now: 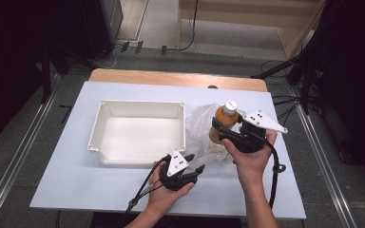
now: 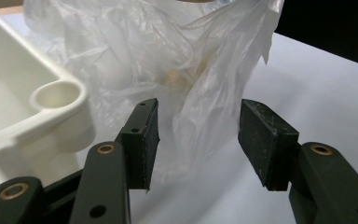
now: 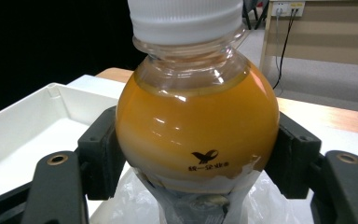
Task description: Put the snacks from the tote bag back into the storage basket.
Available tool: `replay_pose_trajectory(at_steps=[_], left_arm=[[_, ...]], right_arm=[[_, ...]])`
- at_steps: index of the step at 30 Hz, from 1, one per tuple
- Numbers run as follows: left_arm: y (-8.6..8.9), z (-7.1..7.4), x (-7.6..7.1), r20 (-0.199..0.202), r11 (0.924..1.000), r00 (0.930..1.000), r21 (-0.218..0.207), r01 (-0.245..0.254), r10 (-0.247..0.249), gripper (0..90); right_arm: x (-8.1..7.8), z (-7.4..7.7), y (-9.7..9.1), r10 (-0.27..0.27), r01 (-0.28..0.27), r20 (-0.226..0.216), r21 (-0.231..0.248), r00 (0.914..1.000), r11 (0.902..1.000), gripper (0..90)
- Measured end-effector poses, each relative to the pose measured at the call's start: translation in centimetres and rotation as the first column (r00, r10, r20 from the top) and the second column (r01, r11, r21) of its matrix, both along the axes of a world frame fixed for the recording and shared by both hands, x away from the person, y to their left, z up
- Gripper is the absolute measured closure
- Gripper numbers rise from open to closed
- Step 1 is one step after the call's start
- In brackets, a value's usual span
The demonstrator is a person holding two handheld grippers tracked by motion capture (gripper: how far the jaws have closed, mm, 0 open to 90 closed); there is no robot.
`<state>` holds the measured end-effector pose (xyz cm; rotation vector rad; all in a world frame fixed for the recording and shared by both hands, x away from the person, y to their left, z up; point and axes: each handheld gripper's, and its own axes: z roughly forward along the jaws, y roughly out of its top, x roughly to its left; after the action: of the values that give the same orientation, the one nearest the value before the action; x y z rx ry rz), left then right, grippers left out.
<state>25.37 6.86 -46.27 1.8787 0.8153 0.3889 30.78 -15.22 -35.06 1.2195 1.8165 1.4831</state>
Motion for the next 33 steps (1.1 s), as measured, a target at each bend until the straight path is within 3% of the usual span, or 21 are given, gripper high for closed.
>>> replay_pose_trajectory(at_steps=[4, 5, 6, 9, 15, 20, 26, 33], left_arm=[[1.2, 0.1, -0.4, 0.008, 0.9999, 0.9999, -0.006, -0.009, 0.009, 46.5], [1.5, 0.1, -0.5, 0.008, 0.9997, 0.9997, -0.004, -0.023, 0.023, 36.9], [2.2, 0.2, -0.7, 0.006, 0.9991, 0.9992, -0.014, -0.040, 0.041, 33.7], [3.2, 0.4, -1.2, 0.027, 0.9989, 0.9986, -0.011, -0.045, 0.045, 31.9], [4.4, 0.5, -1.7, 0.022, 0.9993, 0.9991, -0.014, -0.035, 0.036, 22.0], [6.1, 0.5, -1.9, 0.022, 0.9976, 0.9974, -0.009, -0.068, 0.068, 15.6], [9.2, 0.6, -2.0, 0.038, 0.9870, 0.9864, 0.013, -0.160, 0.160, 6.8], [11.9, 0.7, -2.0, 0.042, 0.9776, 0.9777, 0.035, -0.207, 0.206, 4.0]], right_arm=[[0.0, 0.1, 0.2, 0.004, -0.004, -0.001, -0.001, 1.0000, 1.0000, 31.5], [0.1, 0.1, 0.4, 0.009, -0.009, -0.001, -0.002, 1.0000, 1.0000, 31.5], [0.1, 0.1, 0.5, 0.010, -0.010, -0.001, -0.004, 1.0000, 0.9999, 31.5], [0.3, 0.0, 0.9, 0.020, -0.020, -0.003, -0.008, 0.9998, 0.9998, 31.4], [0.3, -0.1, 1.5, 0.028, -0.028, -0.015, -0.024, 0.9995, 0.9993, 31.4], [0.2, 0.0, 1.8, 0.037, -0.037, -0.007, -0.030, 0.9993, 0.9989, 31.4], [0.5, 0.1, 2.5, 0.041, -0.042, -0.016, -0.025, 0.9990, 0.9988, 31.4], [0.9, 0.4, 3.4, 0.051, -0.052, -0.016, -0.022, 0.9985, 0.9984, 31.4]])
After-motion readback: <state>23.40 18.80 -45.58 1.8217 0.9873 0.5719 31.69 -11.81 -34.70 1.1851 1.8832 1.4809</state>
